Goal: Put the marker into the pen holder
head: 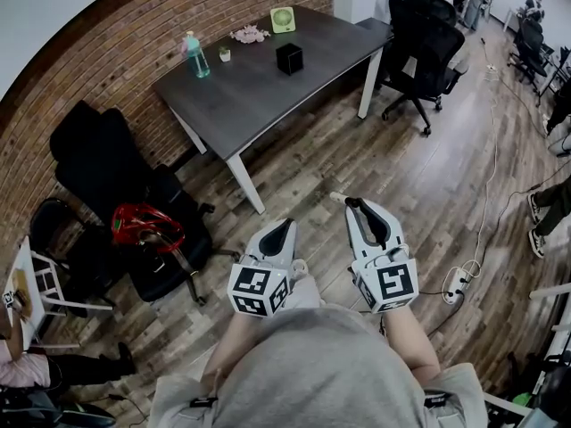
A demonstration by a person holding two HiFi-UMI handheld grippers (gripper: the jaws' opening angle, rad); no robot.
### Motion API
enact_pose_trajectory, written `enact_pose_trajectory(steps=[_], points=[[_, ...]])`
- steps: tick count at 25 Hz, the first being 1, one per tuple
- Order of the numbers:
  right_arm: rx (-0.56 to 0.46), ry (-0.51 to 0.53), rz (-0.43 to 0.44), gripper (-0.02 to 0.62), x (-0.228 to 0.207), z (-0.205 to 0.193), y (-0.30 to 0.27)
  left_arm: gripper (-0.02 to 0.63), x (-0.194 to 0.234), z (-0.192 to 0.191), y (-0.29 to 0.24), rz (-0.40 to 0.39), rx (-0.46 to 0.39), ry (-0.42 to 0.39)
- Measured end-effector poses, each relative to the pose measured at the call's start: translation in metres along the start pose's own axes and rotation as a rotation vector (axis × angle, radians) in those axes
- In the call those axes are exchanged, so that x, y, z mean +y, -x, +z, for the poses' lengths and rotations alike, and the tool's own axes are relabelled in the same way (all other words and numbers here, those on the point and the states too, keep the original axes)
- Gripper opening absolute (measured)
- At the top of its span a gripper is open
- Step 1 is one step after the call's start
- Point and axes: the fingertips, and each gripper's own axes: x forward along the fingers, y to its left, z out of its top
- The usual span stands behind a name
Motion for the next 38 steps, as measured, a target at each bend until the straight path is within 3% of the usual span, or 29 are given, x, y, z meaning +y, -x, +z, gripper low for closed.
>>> enact_pose_trajectory(steps=[21,38], points=[[0.023,-0.029,0.003,0.071,-0.026,-0.016,-0.037,0.018,0.018,-0.001,-0.04,0.009,0.014,0.008],[0.038,-0.01,-0.017,0.071,-0.091,-0.022,-0.15,0.018,0.084,0.028,-0.15,0.005,0.023,0.024]])
